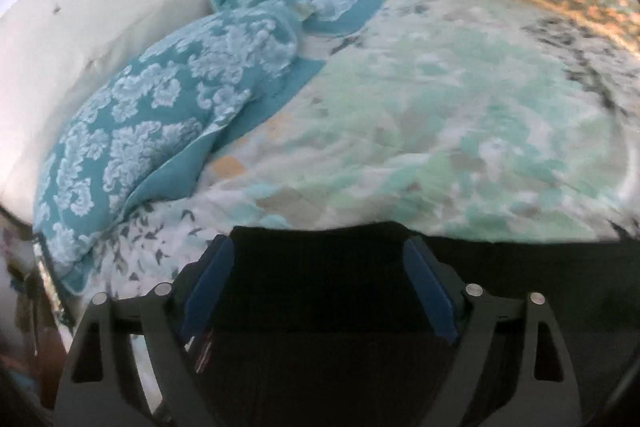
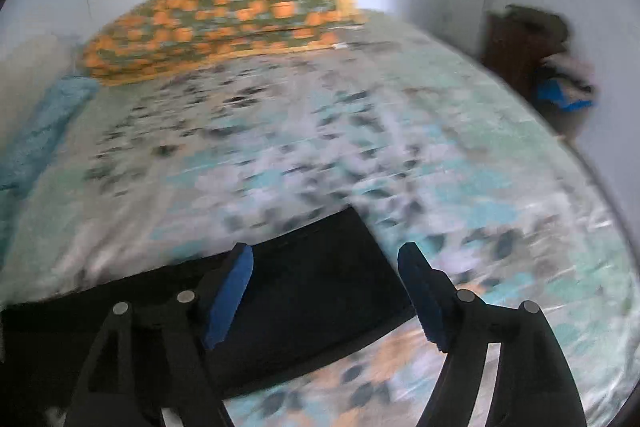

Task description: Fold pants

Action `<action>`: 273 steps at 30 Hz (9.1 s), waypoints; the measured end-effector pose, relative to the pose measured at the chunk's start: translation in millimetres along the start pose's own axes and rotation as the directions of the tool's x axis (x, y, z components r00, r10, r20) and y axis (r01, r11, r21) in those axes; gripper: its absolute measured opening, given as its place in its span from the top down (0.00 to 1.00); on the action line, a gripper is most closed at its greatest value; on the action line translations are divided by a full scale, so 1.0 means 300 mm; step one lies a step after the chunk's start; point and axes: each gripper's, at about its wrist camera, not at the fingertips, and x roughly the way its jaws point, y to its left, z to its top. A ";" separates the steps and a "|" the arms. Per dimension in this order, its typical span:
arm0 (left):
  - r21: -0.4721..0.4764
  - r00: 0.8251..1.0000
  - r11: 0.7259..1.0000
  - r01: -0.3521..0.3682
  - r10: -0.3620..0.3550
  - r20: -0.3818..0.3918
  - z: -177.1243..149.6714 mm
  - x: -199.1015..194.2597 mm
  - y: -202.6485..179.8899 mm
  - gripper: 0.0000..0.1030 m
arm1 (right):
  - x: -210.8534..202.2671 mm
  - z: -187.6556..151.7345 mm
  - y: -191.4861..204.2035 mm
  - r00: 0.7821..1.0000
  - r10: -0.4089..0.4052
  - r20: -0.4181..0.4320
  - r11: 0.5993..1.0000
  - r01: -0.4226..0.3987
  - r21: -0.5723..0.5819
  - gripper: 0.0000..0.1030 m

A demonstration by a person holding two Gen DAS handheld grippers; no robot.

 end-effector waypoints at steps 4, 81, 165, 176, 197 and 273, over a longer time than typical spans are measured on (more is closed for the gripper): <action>0.101 0.997 0.994 0.053 -0.046 -0.066 -0.126 -0.024 -0.027 0.14 | 0.162 -0.113 0.124 0.972 0.059 -0.227 0.980 -0.099 -0.171 0.27; 0.314 0.911 0.855 0.413 -0.378 -0.167 -0.916 -0.424 -0.172 0.01 | -0.661 -1.203 -0.359 0.910 -0.355 -0.214 0.720 0.412 0.559 0.00; -0.028 0.984 0.985 0.173 -0.172 0.038 -0.403 0.077 -0.005 0.01 | 0.418 0.112 -0.420 0.970 -0.102 -0.221 0.978 0.139 0.157 0.07; -0.021 0.987 0.988 0.156 -0.155 0.038 -0.401 0.082 -0.011 0.01 | 0.140 0.029 -0.222 0.996 -0.007 -0.093 0.993 -0.004 -0.114 0.90; 0.212 0.989 0.967 0.139 -0.144 0.009 -0.411 -0.199 -0.015 0.01 | -0.940 -0.993 -0.083 0.944 -0.300 0.139 0.934 0.262 0.242 0.07; -0.383 0.720 0.761 0.523 -0.635 -0.279 -0.166 -0.052 -0.252 0.92 | -1.062 -1.040 0.012 0.844 0.435 0.315 0.788 -0.525 0.320 0.95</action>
